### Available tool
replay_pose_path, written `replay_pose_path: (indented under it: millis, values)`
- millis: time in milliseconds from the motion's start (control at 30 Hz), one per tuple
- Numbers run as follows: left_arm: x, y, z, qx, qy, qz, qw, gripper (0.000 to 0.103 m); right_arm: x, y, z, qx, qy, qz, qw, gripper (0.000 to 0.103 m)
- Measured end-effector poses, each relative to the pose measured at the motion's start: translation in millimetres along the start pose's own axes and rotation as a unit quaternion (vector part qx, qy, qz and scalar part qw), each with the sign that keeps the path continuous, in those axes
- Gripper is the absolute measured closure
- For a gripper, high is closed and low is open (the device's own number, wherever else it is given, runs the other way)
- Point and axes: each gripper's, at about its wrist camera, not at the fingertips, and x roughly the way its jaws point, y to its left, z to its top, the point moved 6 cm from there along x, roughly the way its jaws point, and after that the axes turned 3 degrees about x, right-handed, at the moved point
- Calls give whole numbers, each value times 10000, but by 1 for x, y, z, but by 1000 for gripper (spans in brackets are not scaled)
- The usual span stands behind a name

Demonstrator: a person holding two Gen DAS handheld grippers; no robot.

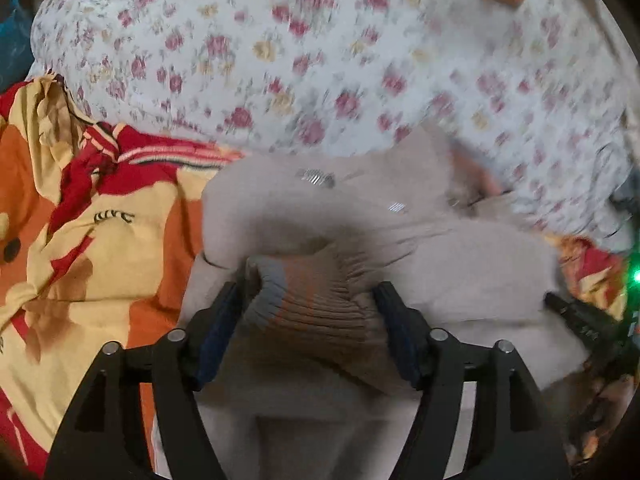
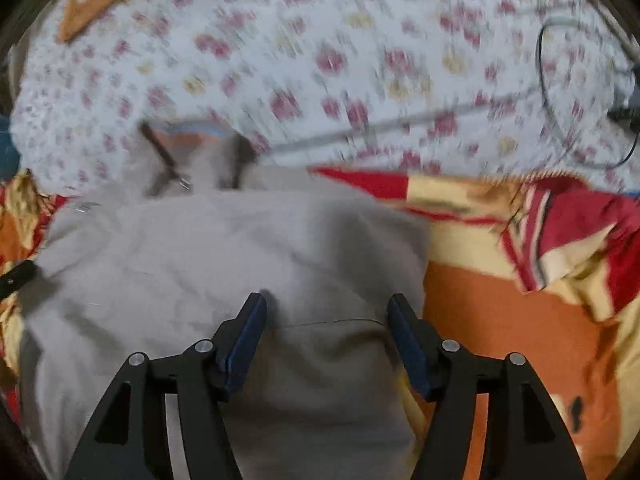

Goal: Fold large clothes

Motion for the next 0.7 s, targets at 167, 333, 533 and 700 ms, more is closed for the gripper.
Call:
replay_pose_path:
  millis: [167, 333, 533, 700]
  values:
    - [12, 5, -6, -81, 126, 47, 9999, 28, -6, -4, 4, 77, 79, 50, 9999, 28]
    - [4, 9, -9, -102, 34, -6, 9999, 28, -59, -5, -12, 2, 75, 130, 9999, 28]
    - [7, 5, -18, -91, 109, 13, 9999, 26, -45, -17, -54, 42, 741, 125, 9972, 28]
    - [-24, 12, -27, -283, 68, -228, 9993, 26, -96, -33, -66, 189, 178, -88, 9996, 24]
